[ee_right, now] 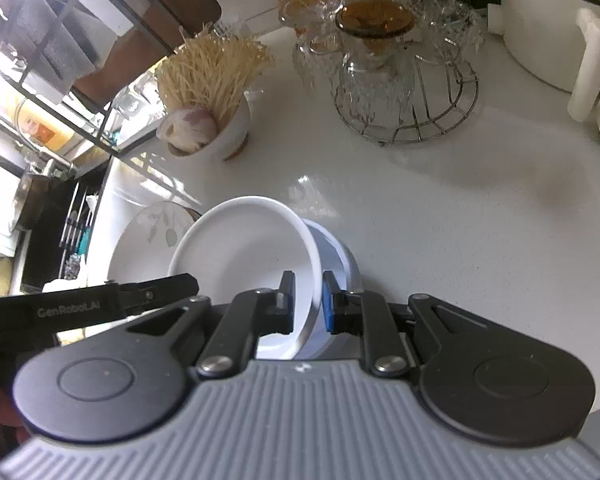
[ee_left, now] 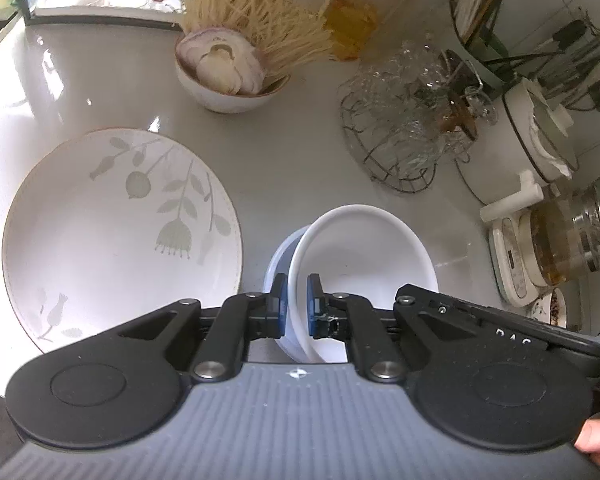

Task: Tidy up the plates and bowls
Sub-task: 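Lift the white bowl and lower it into the nested blue bowls, then open, then grip the rim of the nested bowl stack with both grippers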

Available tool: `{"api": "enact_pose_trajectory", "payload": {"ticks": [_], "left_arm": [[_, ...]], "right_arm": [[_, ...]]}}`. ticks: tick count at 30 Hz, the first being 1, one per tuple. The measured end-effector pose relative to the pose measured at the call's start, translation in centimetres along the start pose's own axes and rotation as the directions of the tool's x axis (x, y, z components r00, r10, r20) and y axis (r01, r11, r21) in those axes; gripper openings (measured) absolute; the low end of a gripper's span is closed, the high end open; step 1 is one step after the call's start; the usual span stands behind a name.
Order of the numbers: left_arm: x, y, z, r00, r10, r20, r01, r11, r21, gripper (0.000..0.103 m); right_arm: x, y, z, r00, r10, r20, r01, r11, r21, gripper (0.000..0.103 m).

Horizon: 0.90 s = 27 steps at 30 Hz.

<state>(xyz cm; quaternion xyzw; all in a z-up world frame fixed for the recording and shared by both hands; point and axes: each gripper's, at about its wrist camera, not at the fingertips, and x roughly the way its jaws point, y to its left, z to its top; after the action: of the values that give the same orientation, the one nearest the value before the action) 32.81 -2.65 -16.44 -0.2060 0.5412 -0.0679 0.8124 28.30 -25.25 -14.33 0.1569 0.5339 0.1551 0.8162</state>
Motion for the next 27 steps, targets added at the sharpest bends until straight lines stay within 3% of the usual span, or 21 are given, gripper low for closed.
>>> {"api": "enact_pose_trajectory", "payload": {"ticks": [1, 2, 3, 4, 5, 7, 10, 21, 27], "left_arm": [[0.1, 0.1, 0.0, 1.000, 0.000, 0.006, 0.000, 1.000, -0.010, 0.009], [0.1, 0.1, 0.0, 1.000, 0.006, 0.006, -0.006, 1.000, -0.014, 0.010], [0.1, 0.1, 0.1, 1.000, 0.013, 0.003, -0.012, 1.000, -0.013, 0.012], [0.1, 0.1, 0.1, 1.000, 0.016, 0.002, -0.016, 1.000, -0.011, 0.021], [0.0, 0.1, 0.0, 1.000, 0.018, 0.004, -0.018, 1.000, -0.010, 0.034], [-0.2, 0.1, -0.2, 0.999, 0.034, 0.018, -0.034, 0.999, -0.008, 0.044], [-0.3, -0.1, -0.7, 0.999, 0.043, 0.023, -0.043, 0.999, -0.014, 0.048], [0.3, 0.8, -3.1, 1.000, 0.023, -0.022, -0.026, 0.990, -0.141, 0.049], [0.9, 0.6, -3.6, 0.998, 0.045, -0.045, -0.053, 0.983, -0.178, 0.049]], "right_arm": [[0.0, -0.1, 0.0, 1.000, 0.005, 0.002, -0.005, 1.000, 0.005, 0.025], [0.0, -0.3, 0.0, 1.000, 0.008, 0.007, -0.008, 1.000, 0.011, 0.045], [-0.1, -0.4, 0.0, 1.000, 0.011, 0.015, -0.011, 1.000, 0.017, 0.056], [-0.3, -0.3, 0.1, 1.000, 0.012, 0.024, -0.012, 1.000, 0.019, 0.069], [-0.4, -0.3, 0.1, 0.999, 0.015, 0.034, -0.015, 1.000, 0.012, 0.070], [-0.7, -0.5, 0.3, 0.999, 0.021, 0.049, -0.022, 1.000, 0.014, 0.069], [-0.9, -1.6, 0.7, 0.997, 0.058, 0.059, -0.062, 0.996, 0.065, 0.069], [2.4, -4.4, -0.3, 0.990, 0.132, -0.041, -0.123, 0.978, 0.171, 0.069], [3.8, -5.7, -1.0, 0.979, 0.188, -0.075, -0.170, 0.965, 0.200, 0.060]]}}
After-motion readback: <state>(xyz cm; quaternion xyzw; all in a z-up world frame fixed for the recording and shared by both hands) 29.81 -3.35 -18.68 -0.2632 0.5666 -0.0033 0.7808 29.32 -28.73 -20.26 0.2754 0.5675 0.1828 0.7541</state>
